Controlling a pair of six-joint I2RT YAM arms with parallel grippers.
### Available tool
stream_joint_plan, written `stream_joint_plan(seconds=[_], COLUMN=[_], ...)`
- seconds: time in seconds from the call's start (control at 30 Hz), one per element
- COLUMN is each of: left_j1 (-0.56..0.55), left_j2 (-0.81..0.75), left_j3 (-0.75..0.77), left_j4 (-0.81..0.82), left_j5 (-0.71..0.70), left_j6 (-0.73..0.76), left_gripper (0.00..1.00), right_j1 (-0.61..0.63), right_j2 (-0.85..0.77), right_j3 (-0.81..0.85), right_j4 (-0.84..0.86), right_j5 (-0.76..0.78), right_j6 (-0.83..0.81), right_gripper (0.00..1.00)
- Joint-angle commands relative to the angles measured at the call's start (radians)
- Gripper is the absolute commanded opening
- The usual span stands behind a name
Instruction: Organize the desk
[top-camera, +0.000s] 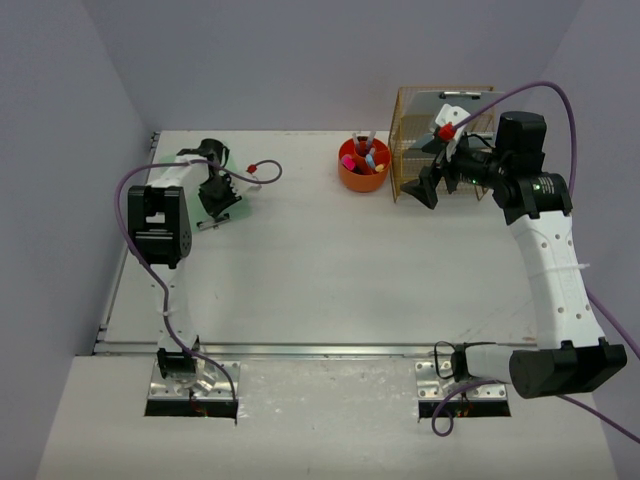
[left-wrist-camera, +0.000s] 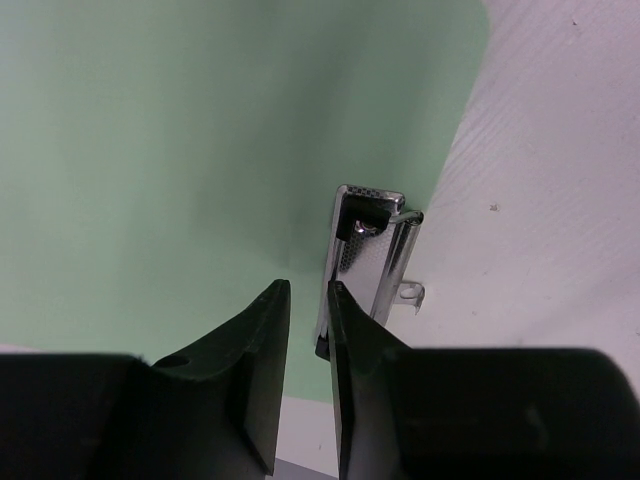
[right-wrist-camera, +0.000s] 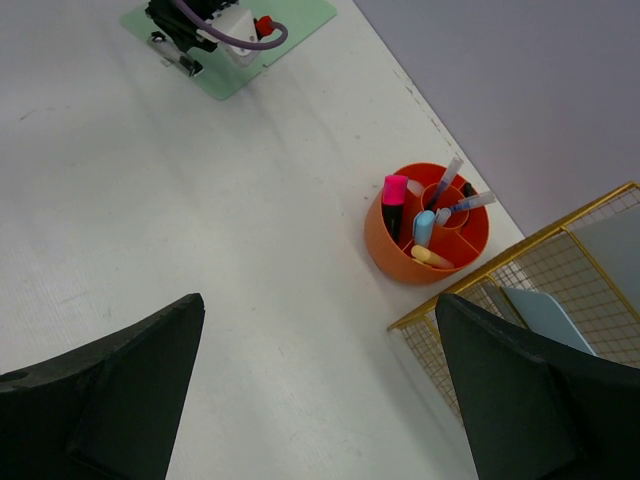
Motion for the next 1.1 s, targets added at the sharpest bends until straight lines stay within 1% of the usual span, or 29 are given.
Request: stream_joint_plan(seconds=[0.0,0.13,0.3,0.43,0.63,0.8,0.97,1.07], left_j1=[0.017,0.021,0.022,0.024,0.029,0.032,0.034,0.035], left_j2=[0.051,0.071,0.066,0.058,0.041,0.02,0.014,0.025], left_j3=[0.021,0.032,0.041,0.04,0.032,0.031,0.035,0.04], left_j4=[-0.01,-0.03,-0.052,-0.072,-0.093,-0.087,-0.082,-0.098], left_j5=[-0.022,-0.025,-0.013,-0.008,-0.003,0.007,0.007,-0.002], left_j6=[0.025,0.033,0.034,0.036,0.032,0.019,0.017,0.023], left_gripper=[0.2,0.19,0.12,0.11,0.15,0.26,0.27,0.22], right_j1=[0.009,0.007,0.007,0.008,0.009,0.009,0.007,0.007], right_j2=[0.003,0.003,0.001,0.001,-0.001,-0.01,-0.016,-0.019], right_j3=[0.003,0.004,-0.004,-0.007,-0.01,-0.023,-0.03,-0.03], right_j4=[0.009,0.001,-0.003,0.0,-0.001,-0.001,-0.003,0.001], right_j5=[-0.001,0.003,0.001,-0.002,-0.002,-0.007,-0.007,-0.007], right_j6=[-0.016,-0.027,-0.035,-0.035,-0.04,-0.042,-0.047,-0.05], right_gripper=[0.99,0.99,0.99,0.99,0.99,0.99,0.99,0.99])
